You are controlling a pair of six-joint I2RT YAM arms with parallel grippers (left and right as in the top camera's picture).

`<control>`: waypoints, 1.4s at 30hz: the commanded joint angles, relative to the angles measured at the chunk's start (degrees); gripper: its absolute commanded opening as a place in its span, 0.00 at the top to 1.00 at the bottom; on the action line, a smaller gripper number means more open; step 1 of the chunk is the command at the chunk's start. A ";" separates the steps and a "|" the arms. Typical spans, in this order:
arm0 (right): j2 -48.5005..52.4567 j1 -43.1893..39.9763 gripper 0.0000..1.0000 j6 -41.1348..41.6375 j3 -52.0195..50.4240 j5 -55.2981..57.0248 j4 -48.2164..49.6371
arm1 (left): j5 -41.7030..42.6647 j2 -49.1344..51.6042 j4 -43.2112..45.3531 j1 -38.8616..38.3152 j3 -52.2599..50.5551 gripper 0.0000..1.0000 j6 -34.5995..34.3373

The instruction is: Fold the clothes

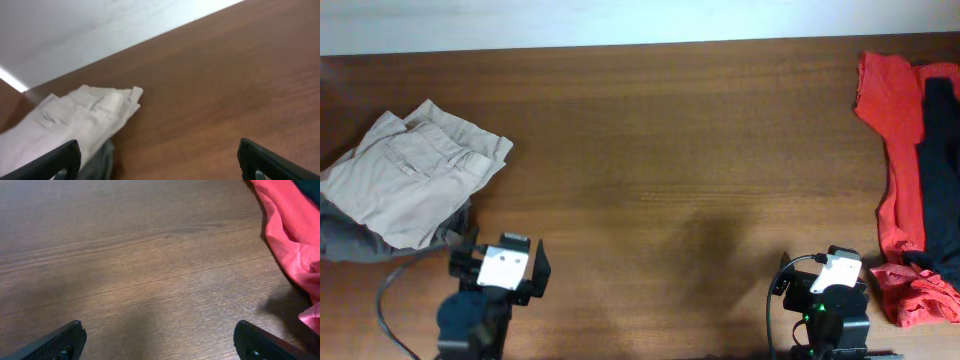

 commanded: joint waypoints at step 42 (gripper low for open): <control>-0.46 -0.28 0.01 0.07 -0.20 0.09 0.28 | -0.20 -12.46 3.34 0.15 -14.43 0.00 0.46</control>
